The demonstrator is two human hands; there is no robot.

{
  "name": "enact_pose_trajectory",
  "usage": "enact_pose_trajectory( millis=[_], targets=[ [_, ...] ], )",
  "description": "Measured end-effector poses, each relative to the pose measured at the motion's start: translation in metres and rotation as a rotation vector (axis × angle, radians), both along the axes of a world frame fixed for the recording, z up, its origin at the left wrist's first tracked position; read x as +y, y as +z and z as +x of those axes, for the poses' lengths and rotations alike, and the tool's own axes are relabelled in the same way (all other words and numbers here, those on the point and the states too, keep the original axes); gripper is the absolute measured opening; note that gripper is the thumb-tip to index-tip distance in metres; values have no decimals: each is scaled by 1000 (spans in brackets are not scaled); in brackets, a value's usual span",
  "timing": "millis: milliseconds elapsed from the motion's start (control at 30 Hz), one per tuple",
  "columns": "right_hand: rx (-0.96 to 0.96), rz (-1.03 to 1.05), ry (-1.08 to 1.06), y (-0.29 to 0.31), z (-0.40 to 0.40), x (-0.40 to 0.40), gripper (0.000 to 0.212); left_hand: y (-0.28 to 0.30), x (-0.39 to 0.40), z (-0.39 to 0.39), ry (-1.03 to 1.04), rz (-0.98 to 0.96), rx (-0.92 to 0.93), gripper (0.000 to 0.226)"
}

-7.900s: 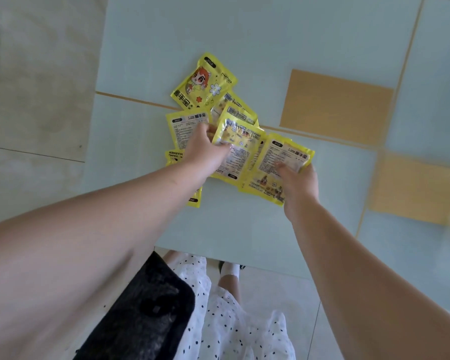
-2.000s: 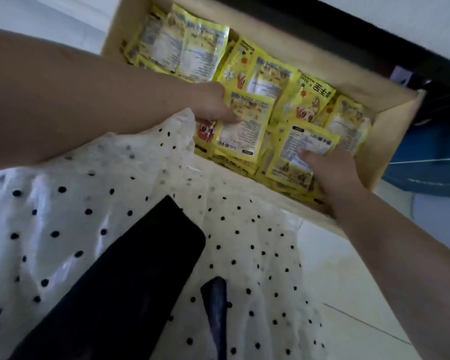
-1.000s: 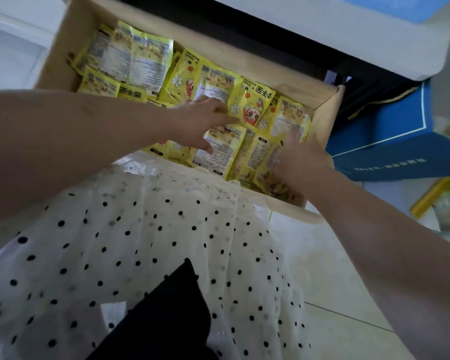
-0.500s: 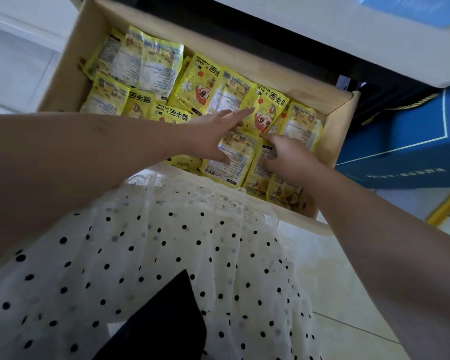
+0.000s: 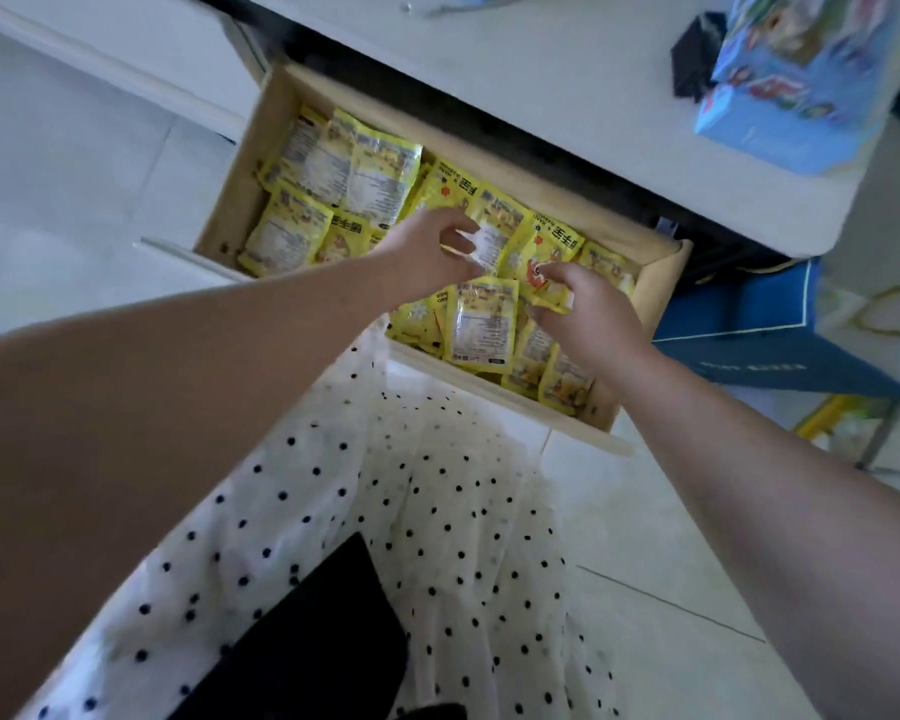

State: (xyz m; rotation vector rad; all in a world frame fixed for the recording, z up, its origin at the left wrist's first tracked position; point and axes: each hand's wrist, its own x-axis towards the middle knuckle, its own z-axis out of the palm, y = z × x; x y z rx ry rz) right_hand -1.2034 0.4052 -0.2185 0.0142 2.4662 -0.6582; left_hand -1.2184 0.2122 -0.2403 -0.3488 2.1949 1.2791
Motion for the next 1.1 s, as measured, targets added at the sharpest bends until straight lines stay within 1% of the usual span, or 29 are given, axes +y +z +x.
enact_pose_trajectory(
  millis=[100,233,400,567,700,833,967,1100],
  targets=[
    [-39,-19,10,61,5,-20,50,56,-22,28,154,52,-38,45],
    [-63,-24,101,150,17,-50,47,138,-53,70,382,54,-60,34],
    [-46,-34,278,248,40,-93,45,234,-84,137,578,75,-65,37],
    [-46,-77,456,321,81,-138,46,309,-104,221,824,157,-32,36],
    [-43,-90,631,366,128,-176,46,355,-118,295,1014,217,-11,36],
    [-72,-130,823,402,183,-222,45,389,-136,372,1262,242,22,38],
    [-74,-138,1034,424,247,-278,46,409,-153,454,1487,270,78,39],
    [-65,-137,1219,433,331,-328,45,418,-164,548,1670,270,128,38]
  ],
)
